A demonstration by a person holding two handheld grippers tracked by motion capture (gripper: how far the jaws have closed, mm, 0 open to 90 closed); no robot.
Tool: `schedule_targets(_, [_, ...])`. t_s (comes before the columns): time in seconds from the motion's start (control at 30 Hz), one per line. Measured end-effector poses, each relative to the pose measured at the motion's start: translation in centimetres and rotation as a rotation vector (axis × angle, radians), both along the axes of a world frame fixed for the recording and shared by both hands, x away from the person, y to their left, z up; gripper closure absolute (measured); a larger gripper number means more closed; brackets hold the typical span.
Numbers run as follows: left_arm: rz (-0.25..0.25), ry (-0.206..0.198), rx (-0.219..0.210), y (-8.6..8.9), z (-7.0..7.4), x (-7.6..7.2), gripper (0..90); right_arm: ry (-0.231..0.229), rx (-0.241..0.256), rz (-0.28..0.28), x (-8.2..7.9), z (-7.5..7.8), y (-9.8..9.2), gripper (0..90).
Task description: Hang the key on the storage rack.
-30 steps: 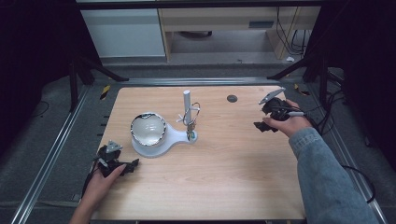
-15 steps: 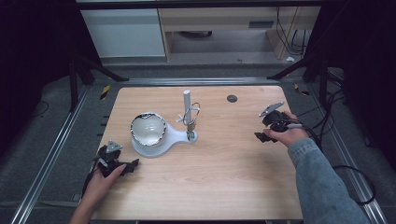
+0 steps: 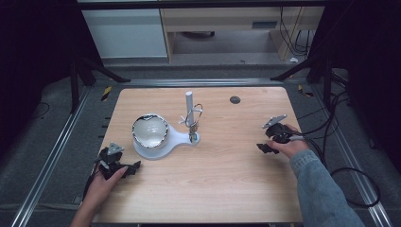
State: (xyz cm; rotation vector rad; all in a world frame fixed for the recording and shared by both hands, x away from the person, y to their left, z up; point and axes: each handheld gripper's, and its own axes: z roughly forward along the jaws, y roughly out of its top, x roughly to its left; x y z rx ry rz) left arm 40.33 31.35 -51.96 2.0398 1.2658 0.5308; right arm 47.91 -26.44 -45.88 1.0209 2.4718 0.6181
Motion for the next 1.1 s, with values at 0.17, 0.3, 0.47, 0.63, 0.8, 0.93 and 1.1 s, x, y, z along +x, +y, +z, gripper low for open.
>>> schedule_targets(0.17, [0.0, 0.0, 0.0, 0.0, 0.0, 0.0, 0.0, -0.008, 0.055, -0.042, 0.6, -0.9, -0.7, 14.2])
schedule_targets(0.3, [0.0, 0.0, 0.0, 0.0, 0.0, 0.0, 0.0, -0.028, 0.079, -0.083, 1.0, -1.3, -1.3, 11.2])
schedule_targets(0.47, [0.0, 0.0, 0.0, 0.0, 0.0, 0.0, 0.0, -0.04, 0.109, -0.122, 1.3, -1.7, -1.7, 9.8])
schedule_targets(0.63, [0.0, 0.0, 0.0, 0.0, 0.0, 0.0, 0.0, -0.061, 0.135, -0.15, 1.4, -2.5, -2.0, 8.7])
schedule_targets(0.8, [0.0, 0.0, 0.0, 0.0, 0.0, 0.0, 0.0, -0.065, 0.151, -0.17, 1.3, -3.1, -2.1, 7.5])
schedule_targets(0.93, [0.0, 0.0, 0.0, 0.0, 0.0, 0.0, 0.0, -0.065, 0.164, -0.176, 1.3, -3.7, -2.1, 5.3])
schedule_targets(1.1, [0.0, 0.0, 0.0, 0.0, 0.0, 0.0, 0.0, -0.067, 0.231, -0.192, 1.2, -4.2, -2.5, 4.4])
